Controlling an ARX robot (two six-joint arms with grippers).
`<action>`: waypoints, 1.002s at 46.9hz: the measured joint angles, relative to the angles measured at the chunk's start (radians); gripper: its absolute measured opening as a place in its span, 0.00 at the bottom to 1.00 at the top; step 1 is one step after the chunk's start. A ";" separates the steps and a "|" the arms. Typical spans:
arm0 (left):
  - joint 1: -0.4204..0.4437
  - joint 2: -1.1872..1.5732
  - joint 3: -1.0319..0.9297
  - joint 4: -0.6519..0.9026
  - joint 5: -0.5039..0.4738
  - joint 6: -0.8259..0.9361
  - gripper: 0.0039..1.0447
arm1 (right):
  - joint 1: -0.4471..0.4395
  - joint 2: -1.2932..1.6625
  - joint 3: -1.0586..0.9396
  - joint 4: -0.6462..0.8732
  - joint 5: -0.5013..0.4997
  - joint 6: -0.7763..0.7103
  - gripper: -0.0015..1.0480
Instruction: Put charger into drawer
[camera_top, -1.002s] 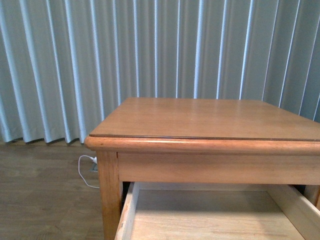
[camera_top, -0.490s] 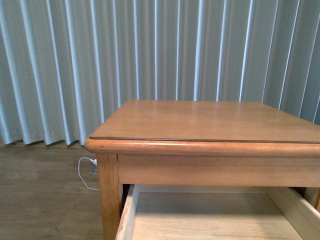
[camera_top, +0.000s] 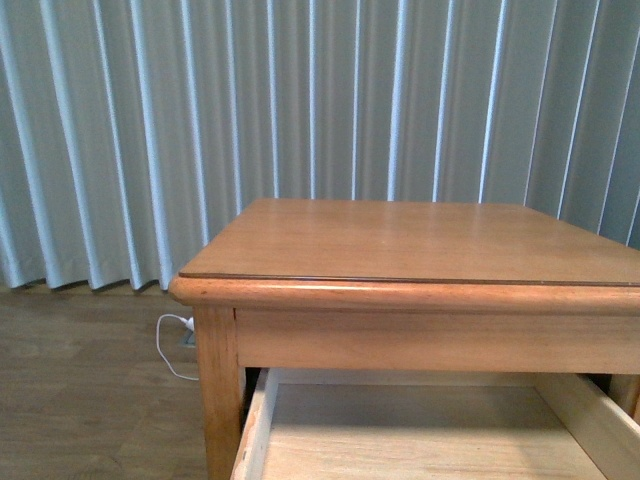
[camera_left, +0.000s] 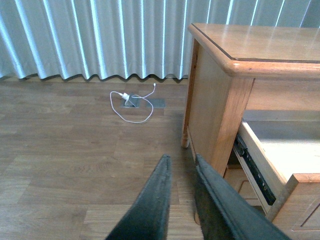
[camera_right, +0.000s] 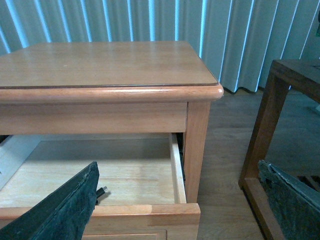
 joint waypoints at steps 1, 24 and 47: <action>0.000 0.000 0.000 0.000 0.000 0.000 0.23 | 0.000 0.000 0.000 0.000 0.000 0.000 0.92; 0.000 0.000 0.000 0.000 0.000 0.000 0.94 | 0.047 0.487 0.185 -0.377 -0.191 0.076 0.92; 0.000 0.000 0.000 0.000 0.000 0.000 0.94 | 0.318 0.941 0.343 -0.251 -0.078 0.200 0.92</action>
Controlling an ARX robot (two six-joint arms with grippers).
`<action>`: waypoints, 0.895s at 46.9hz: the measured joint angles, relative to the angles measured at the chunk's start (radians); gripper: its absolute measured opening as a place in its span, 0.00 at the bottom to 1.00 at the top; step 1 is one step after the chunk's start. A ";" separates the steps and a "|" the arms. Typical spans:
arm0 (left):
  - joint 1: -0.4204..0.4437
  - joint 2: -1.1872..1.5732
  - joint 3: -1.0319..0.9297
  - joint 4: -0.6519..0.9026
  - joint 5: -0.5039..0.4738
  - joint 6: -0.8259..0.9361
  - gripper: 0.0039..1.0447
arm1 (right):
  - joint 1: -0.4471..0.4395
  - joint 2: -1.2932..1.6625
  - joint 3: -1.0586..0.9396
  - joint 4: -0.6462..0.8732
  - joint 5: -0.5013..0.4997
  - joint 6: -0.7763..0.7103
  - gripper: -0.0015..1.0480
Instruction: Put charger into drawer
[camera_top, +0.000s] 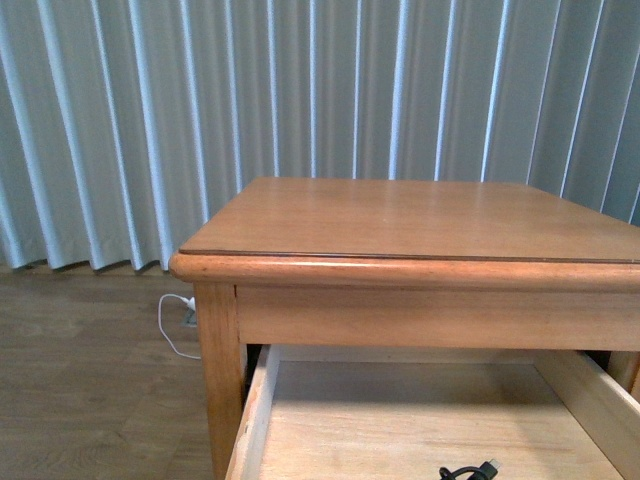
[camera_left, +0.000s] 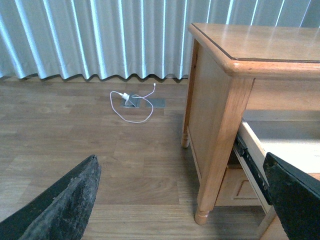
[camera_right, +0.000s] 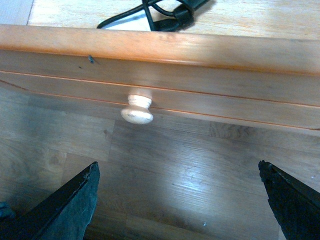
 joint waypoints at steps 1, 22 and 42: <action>0.000 0.000 0.000 0.000 0.000 0.000 0.94 | 0.011 0.019 0.007 0.012 0.011 0.010 0.92; 0.000 0.000 0.000 0.000 0.000 0.000 0.94 | 0.076 0.382 0.193 0.232 0.195 0.075 0.92; 0.000 0.000 0.000 0.000 0.000 0.000 0.94 | 0.061 0.625 0.369 0.481 0.304 0.073 0.92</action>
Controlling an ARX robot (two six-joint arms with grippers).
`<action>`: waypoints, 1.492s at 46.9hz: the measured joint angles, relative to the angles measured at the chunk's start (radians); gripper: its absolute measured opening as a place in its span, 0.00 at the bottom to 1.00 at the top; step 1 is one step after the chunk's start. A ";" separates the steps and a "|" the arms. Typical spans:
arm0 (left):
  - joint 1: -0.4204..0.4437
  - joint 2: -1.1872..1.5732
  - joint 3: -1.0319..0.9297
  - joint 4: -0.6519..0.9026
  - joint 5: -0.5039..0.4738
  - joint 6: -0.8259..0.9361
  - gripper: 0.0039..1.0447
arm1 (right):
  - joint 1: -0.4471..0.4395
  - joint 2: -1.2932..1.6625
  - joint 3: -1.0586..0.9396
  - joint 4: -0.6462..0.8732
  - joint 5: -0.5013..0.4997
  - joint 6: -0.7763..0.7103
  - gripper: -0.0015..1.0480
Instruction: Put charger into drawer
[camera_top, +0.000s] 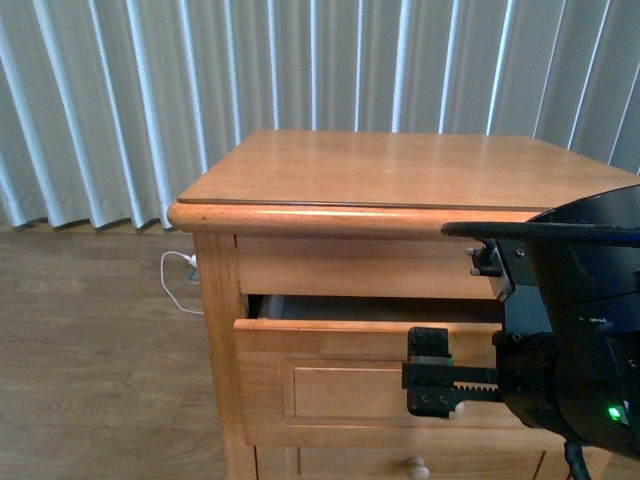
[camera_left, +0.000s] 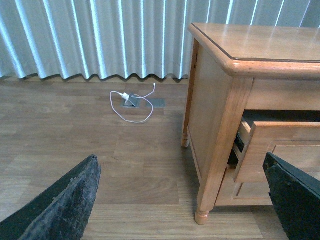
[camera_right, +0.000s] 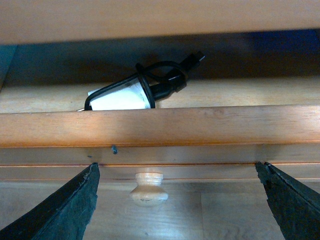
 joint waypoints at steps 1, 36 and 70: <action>0.000 0.000 0.000 0.000 0.000 0.000 0.94 | -0.002 0.010 0.005 0.013 0.000 0.000 0.92; 0.000 0.000 0.000 0.000 0.000 0.000 0.94 | -0.031 0.150 0.074 0.190 0.115 0.100 0.92; 0.000 0.000 0.000 0.000 0.000 0.000 0.94 | -0.041 -0.243 -0.151 -0.063 -0.135 0.080 0.92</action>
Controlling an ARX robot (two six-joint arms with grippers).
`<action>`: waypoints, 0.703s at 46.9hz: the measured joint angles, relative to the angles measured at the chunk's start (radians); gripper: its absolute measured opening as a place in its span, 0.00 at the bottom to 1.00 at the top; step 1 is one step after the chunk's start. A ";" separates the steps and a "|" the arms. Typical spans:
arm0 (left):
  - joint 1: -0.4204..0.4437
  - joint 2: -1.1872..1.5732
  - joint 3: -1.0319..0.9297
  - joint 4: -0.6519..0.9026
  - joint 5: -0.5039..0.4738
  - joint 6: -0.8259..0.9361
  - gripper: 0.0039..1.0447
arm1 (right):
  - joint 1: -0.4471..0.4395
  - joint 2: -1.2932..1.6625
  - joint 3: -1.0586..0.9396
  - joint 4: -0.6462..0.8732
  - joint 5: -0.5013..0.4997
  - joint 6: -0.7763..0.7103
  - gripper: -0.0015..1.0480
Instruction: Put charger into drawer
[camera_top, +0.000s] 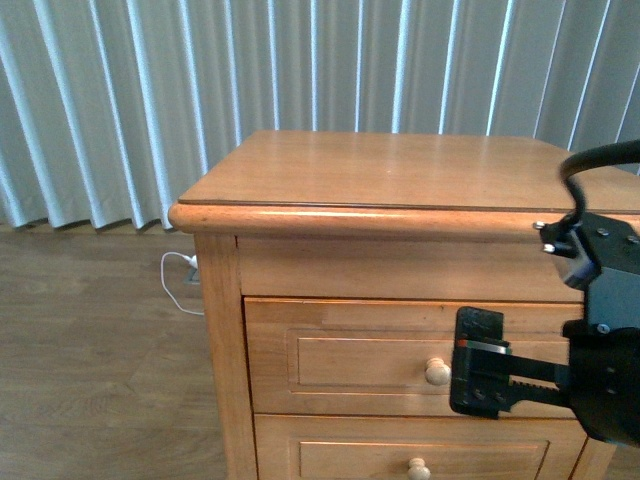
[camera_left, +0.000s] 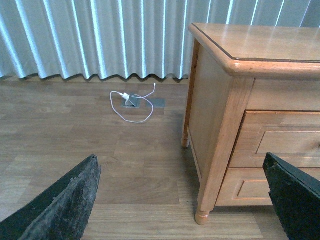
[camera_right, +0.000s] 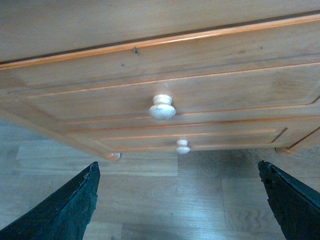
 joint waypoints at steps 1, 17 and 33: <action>0.000 0.000 0.000 0.000 0.000 0.000 0.94 | -0.002 -0.028 -0.015 -0.009 -0.007 -0.003 0.92; 0.000 0.000 0.000 0.000 0.000 0.000 0.94 | -0.113 -0.585 -0.200 -0.267 -0.172 -0.028 0.92; 0.000 0.000 0.000 0.000 0.000 0.000 0.94 | -0.204 -0.809 -0.272 -0.325 -0.248 -0.025 0.92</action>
